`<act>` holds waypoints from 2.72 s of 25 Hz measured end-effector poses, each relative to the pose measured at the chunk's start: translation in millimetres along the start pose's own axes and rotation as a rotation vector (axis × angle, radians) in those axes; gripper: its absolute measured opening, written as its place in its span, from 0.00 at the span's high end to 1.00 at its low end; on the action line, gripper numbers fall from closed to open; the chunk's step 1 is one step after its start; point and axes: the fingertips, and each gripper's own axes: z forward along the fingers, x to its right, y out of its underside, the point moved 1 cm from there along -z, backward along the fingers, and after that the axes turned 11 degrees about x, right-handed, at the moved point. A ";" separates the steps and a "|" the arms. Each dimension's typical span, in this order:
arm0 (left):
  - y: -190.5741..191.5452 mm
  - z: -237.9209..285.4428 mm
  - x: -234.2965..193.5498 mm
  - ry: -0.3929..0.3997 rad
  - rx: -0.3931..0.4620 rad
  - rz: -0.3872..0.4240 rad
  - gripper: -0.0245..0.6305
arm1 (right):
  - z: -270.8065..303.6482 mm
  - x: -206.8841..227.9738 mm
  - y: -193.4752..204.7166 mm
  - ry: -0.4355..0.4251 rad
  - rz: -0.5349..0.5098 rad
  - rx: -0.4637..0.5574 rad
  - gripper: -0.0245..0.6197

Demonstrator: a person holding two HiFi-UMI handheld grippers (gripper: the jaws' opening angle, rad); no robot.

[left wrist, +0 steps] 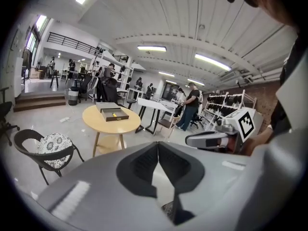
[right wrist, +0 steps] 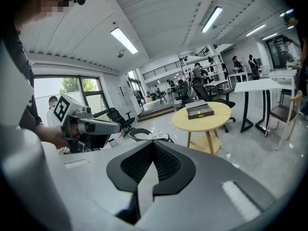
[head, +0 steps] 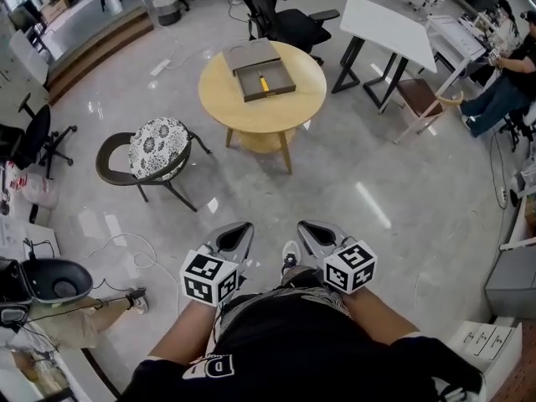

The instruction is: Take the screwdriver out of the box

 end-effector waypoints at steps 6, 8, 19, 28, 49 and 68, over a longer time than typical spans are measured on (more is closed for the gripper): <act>-32.0 49.1 -16.5 -0.026 0.008 0.015 0.87 | 26.5 42.1 -30.8 -0.024 0.000 0.011 0.96; -38.8 63.0 -18.5 -0.035 0.009 0.017 0.87 | 30.6 55.2 -37.4 -0.030 -0.001 0.010 0.96; -60.1 136.3 -20.5 -0.068 0.019 0.017 0.87 | 51.6 127.4 -65.2 -0.067 -0.001 0.020 0.96; -67.7 161.7 -18.4 -0.104 0.002 0.019 0.87 | 61.1 152.0 -71.5 -0.104 0.028 0.015 0.96; -80.0 215.3 -31.2 -0.052 -0.010 0.002 0.87 | 73.5 185.2 -73.7 -0.079 0.028 -0.018 0.96; -116.1 264.1 -126.1 -0.087 -0.001 -0.027 0.87 | 181.4 220.8 -106.0 -0.093 0.007 -0.054 0.96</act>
